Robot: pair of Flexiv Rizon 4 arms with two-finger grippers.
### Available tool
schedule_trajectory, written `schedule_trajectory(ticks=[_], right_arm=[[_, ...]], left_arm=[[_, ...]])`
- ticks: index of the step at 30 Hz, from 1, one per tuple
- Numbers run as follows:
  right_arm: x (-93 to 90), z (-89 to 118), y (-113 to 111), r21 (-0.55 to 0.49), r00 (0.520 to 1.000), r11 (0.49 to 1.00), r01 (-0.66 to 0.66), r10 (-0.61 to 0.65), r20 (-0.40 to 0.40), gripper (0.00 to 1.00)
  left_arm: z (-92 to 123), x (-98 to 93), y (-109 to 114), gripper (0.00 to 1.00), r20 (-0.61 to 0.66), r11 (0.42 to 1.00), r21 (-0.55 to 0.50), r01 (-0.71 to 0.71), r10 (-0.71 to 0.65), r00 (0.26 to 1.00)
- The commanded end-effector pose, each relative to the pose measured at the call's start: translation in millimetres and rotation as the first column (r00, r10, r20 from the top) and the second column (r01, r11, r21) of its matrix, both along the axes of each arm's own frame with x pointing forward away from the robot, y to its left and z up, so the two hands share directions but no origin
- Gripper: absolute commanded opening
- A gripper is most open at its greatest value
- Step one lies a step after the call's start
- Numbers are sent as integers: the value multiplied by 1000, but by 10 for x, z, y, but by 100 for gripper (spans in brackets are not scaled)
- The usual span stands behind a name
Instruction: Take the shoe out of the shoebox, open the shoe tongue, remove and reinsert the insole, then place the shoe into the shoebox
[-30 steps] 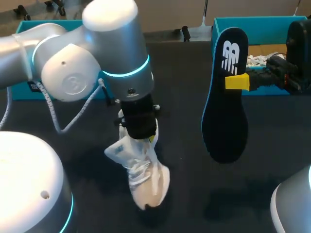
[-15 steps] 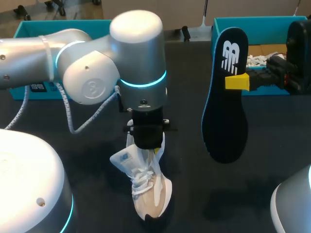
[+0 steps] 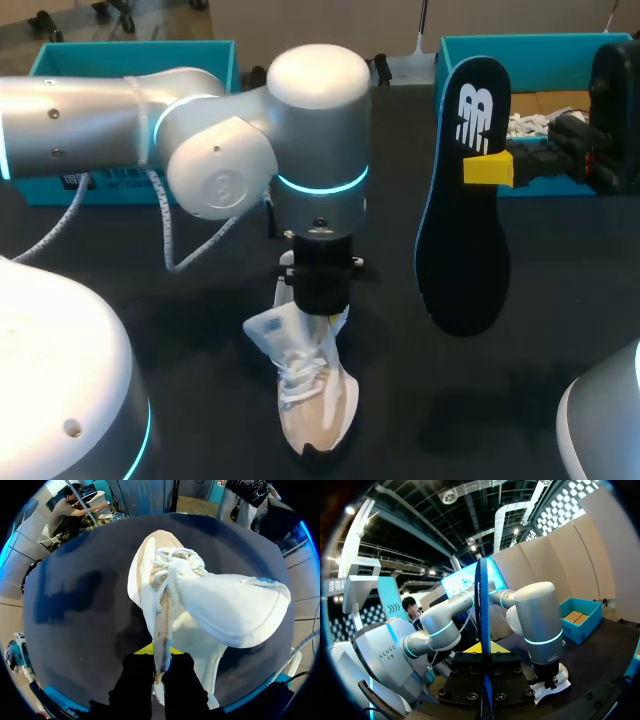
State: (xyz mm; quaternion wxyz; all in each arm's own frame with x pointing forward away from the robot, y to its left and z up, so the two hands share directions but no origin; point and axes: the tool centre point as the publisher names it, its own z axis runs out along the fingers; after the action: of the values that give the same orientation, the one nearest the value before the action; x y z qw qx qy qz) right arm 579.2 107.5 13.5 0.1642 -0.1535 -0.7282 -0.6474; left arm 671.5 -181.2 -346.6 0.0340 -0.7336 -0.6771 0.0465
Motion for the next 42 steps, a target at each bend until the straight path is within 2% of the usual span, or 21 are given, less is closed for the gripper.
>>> schedule_trajectory(ticks=[1,14,17,19,22,24,25,26,27,34,42], right_arm=[[3,-4,14,-2,1000,1000,1,-1,-2,0],[3,-4,14,-2,1000,1000,1,-1,-2,0],[3,-4,14,-2,1000,1000,1,-1,-2,0],[3,-4,14,-2,1000,1000,1,-1,-2,0],[3,-4,14,-2,1000,1000,1,-1,-2,0],[3,-4,14,-2,1000,1000,1,-1,-2,0],[3,-4,14,-2,1000,1000,1,-1,-2,0],[3,-4,14,-2,1000,1000,1,-1,-2,0],[3,-4,14,-2,1000,1000,1,-1,-2,0],[3,-4,14,-2,1000,1000,1,-1,-2,0],[3,-4,14,-2,1000,1000,1,-1,-2,0]], left_arm=[[-106,41,-104,0,-3,1000,20,-6,6,1000],[-277,109,-215,0,3,1000,8,4,-4,1000],[-305,116,-233,11,6,1000,5,9,-9,1000],[-310,118,-237,24,10,1000,-5,13,-13,1000],[-311,125,-245,27,17,1000,-22,17,-17,1000],[-293,136,-247,44,18,999,-42,13,-13,1000],[-273,141,-242,46,25,999,-53,7,-6,1000],[-243,149,-233,85,24,998,-66,-3,5,1000],[-200,157,-217,100,28,996,-84,-12,14,1000],[251,220,-31,100,61,954,-286,-87,108,992],[923,355,28,100,107,845,-521,-117,200,974]])
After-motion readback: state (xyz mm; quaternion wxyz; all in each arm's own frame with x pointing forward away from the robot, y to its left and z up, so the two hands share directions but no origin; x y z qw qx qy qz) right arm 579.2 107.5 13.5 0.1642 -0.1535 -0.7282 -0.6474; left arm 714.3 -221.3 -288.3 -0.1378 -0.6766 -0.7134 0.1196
